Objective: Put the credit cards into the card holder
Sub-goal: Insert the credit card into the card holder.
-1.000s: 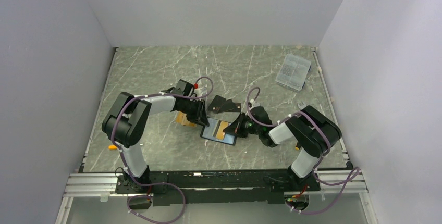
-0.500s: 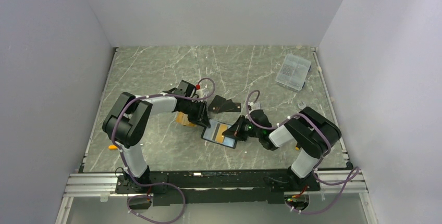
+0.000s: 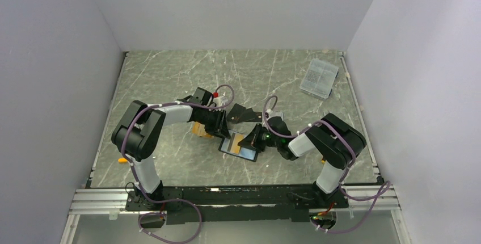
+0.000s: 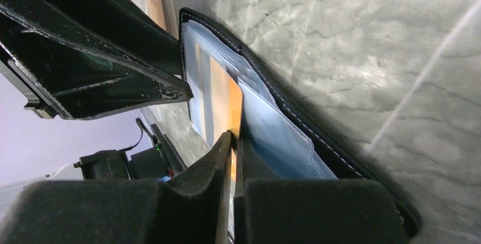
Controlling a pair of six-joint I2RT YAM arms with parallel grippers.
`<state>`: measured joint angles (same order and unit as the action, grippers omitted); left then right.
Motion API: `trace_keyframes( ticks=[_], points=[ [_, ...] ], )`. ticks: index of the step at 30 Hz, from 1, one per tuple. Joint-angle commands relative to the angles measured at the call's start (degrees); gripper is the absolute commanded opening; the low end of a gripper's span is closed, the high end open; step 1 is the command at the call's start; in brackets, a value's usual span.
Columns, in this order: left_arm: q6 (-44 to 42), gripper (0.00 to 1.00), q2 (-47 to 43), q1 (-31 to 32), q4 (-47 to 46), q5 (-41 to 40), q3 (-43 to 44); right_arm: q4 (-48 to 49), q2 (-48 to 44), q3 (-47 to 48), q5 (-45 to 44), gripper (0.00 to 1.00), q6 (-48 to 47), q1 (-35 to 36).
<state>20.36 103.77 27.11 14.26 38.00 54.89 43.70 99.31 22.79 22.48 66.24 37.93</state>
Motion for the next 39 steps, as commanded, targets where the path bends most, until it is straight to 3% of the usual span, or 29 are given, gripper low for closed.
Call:
trace_keyframes(
  ticks=[1, 4, 16, 21, 23, 31, 39],
  points=[
    [0.2, 0.39, -0.2, 1.0, 0.3, 2.2, -0.6, -11.5, 0.3, 1.7, -5.7, 0.12, -3.2, 3.0],
    [0.2, 0.39, 0.0, 1.0, 0.5, 2.3, -0.6, -14.9, -0.5, 3.4, -7.0, 0.22, -4.1, 4.1],
    [0.0, 0.38, -0.2, 0.9, 0.8, 2.3, -0.4, -20.8, 0.5, 9.3, -6.2, 0.46, -8.4, 6.1],
    [0.0, 0.21, -0.3, -0.2, 0.3, 2.2, -1.0, -31.7, -1.3, 12.0, -9.3, 0.5, -10.8, 7.3],
    [-0.1, 0.2, 0.1, -0.6, 0.7, 2.4, -0.8, -33.7, -2.7, 11.2, -10.4, 0.51, -10.7, 7.7],
    [0.2, 0.25, -0.1, -0.7, 0.3, 2.6, -0.9, -35.2, -5.8, 10.6, -12.4, 0.52, -10.5, 8.3],
    [1.2, 0.47, -0.8, -0.7, -0.9, 5.6, -1.4, -34.9, -3.9, 14.7, -11.4, 0.52, -12.2, 8.8]
  ],
)
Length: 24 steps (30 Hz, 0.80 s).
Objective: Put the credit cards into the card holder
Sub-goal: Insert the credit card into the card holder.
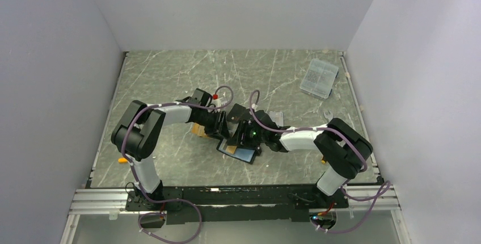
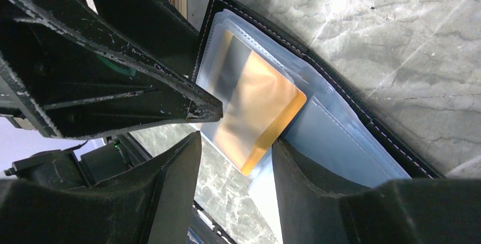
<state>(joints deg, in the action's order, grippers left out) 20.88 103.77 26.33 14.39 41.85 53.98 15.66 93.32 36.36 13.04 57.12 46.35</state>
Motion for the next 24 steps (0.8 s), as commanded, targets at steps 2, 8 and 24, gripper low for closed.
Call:
trace_keyframes(
  ticks=[2, 8, 24],
  points=[
    [0.8, 0.48, -0.8, 0.2, -1.3, 2.2, -0.6, -6.5, 2.3, 1.7, -1.8, 0.53, -3.2, 0.4],
    [1.7, 0.43, -0.9, 0.6, -2.3, 4.1, -1.0, -4.0, 2.7, 3.4, -0.8, 0.53, -3.9, 0.4],
    [-2.9, 0.23, -2.5, 0.7, 4.8, -2.8, 2.9, -11.0, -2.5, 5.1, -1.4, 0.59, -7.0, 0.0]
  ],
)
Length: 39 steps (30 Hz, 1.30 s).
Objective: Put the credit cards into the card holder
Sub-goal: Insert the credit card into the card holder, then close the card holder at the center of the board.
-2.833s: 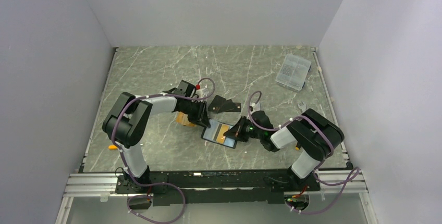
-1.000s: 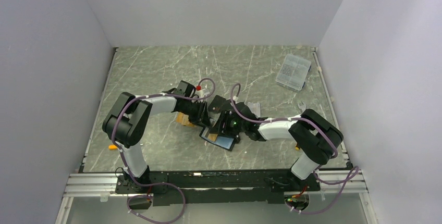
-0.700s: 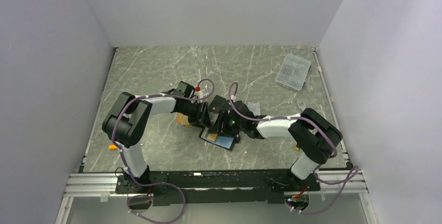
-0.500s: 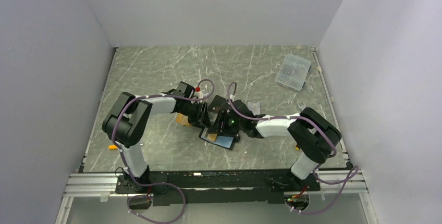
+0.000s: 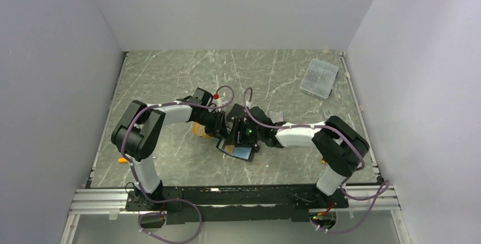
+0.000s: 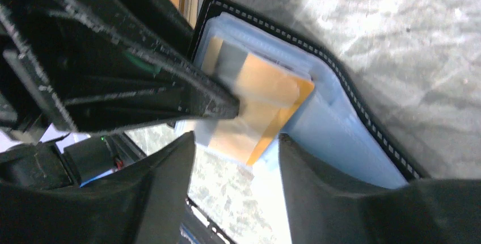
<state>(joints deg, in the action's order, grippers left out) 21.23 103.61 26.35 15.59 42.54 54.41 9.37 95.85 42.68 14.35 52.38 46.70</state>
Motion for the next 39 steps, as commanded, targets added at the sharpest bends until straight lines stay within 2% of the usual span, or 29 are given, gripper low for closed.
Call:
trace_keyframes(
  ticks=[1, 3, 10, 14, 19, 24, 27, 32, 39],
  points=[
    [-3.6, 0.22, -2.7, 0.7, 4.0, -3.9, 2.8, -5.9, -6.3, -1.8, -3.2, 0.64, -2.5, -0.6],
    [-4.2, 0.22, -3.6, 0.7, 4.8, -4.6, 3.2, -8.6, -9.1, -2.3, -4.4, 0.71, -3.1, -1.0],
    [-7.2, 0.22, -6.5, 0.7, 11.2, -7.3, 5.5, -20.1, -21.9, -4.3, -10.7, 0.76, -4.5, -4.0],
    [-7.7, 0.23, -8.3, 2.3, 15.5, -13.5, 8.4, -26.6, -21.9, -3.8, -15.4, 0.75, -4.4, -4.4],
    [-7.7, 0.26, -8.3, 6.0, 19.3, -24.3, 11.4, -23.1, -21.2, -6.5, -16.2, 0.73, -1.5, -3.3],
    [-7.8, 0.36, -5.5, 10.2, 22.0, -31.5, 14.9, -20.1, -20.3, -7.9, -16.0, 0.72, 0.0, -2.5],
    [-8.8, 0.43, -3.2, 12.6, 23.6, -34.5, 17.1, -18.1, -20.1, -9.1, -16.5, 0.69, 0.4, -2.4],
    [-8.4, 0.44, -0.2, 14.0, 26.5, -34.5, 20.9, -15.3, -19.8, -10.9, -18.2, 0.63, 0.9, -2.6],
    [-8.7, 0.43, -0.2, 15.7, 28.5, -36.3, 23.7, -11.9, -18.7, -12.6, -17.2, 0.41, 0.3, -3.7]
  ],
)
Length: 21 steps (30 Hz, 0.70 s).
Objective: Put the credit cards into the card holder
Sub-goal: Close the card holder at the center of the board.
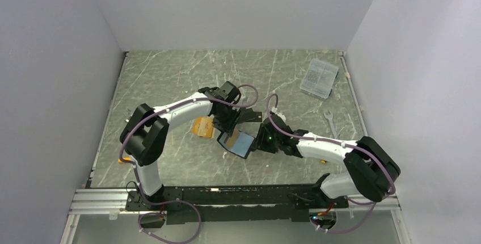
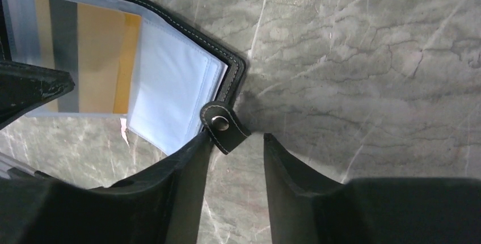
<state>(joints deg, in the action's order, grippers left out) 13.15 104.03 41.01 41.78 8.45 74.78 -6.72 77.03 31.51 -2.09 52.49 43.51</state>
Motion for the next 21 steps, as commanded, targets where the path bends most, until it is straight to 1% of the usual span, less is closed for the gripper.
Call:
trace_keyframes(
  ticks=[1, 7, 11, 14, 19, 21],
  points=[
    [-0.8, 0.43, -1.0, 1.1, 2.4, -2.5, 3.6, 4.5, -0.2, -1.8, -0.7, 0.38, 0.4, -0.7],
    [-1.8, 0.42, -2.6, 3.5, 2.8, -6.0, 4.5, 6.4, -0.9, -4.1, 0.0, 0.32, 0.9, -1.7],
    [-1.7, 0.41, -1.2, 6.3, 3.5, -6.3, 6.7, 11.3, 0.3, -5.6, 1.5, 0.27, 1.8, -1.9],
    [-1.1, 0.39, 0.8, 7.3, 4.6, -4.9, 8.7, 13.3, 1.6, -6.4, 1.7, 0.24, 2.0, -1.9],
    [-0.5, 0.39, 1.2, 7.6, 3.8, -2.0, 8.6, 15.9, 2.6, -7.5, 3.6, 0.2, 2.8, -2.0],
    [-0.1, 0.39, 1.0, 7.6, 3.1, 1.5, 8.3, 18.1, 2.9, -8.6, 4.0, 0.2, 3.5, -2.0]
  ],
)
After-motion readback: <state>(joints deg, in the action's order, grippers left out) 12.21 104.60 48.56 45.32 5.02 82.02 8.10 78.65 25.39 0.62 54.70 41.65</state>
